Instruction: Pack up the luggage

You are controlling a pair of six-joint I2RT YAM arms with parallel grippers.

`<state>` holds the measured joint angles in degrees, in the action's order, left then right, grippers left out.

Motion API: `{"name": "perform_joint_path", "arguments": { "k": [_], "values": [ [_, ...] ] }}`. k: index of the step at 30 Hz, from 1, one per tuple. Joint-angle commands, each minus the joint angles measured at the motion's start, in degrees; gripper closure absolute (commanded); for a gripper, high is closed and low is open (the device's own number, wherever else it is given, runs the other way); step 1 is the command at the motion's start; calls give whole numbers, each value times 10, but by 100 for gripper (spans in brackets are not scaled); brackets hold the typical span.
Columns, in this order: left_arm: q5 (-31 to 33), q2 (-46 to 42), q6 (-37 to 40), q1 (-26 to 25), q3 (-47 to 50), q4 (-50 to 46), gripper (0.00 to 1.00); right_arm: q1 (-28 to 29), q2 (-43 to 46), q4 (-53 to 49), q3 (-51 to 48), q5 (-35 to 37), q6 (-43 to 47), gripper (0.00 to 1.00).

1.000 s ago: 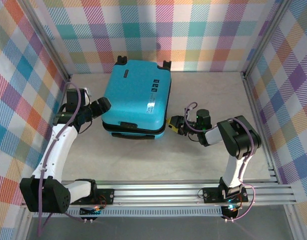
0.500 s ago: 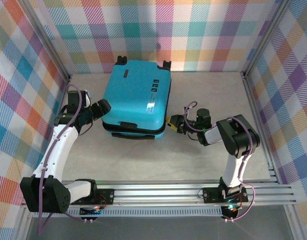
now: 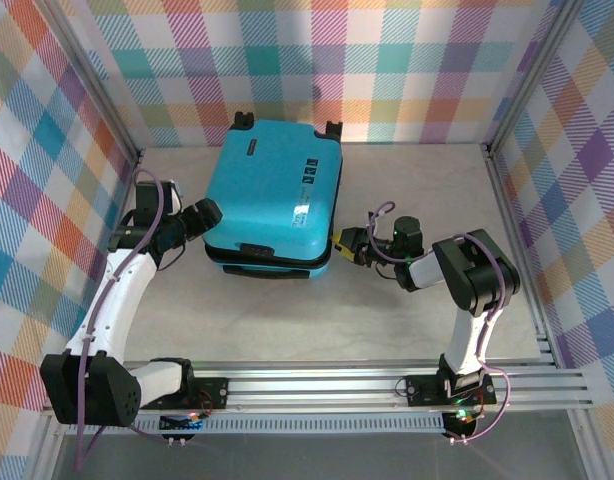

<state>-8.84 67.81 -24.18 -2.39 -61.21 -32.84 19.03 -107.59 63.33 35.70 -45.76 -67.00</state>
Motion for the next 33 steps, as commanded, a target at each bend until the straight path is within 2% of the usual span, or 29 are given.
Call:
{"name": "perform_joint_path", "arguments": {
  "k": [1,17,29,33],
  "values": [
    [5,0,5,-2,-9,-1,18,2,5,48,12,-14,-6,52],
    [8,-6,7,-3,-9,-6,18,5,14,42,-3,-18,1,64],
    [4,-11,5,-2,-8,-6,18,20,35,-6,-12,-15,41,65],
    [5,-13,5,-2,-8,-7,18,21,40,-14,-11,-14,45,71]
  ]
}}
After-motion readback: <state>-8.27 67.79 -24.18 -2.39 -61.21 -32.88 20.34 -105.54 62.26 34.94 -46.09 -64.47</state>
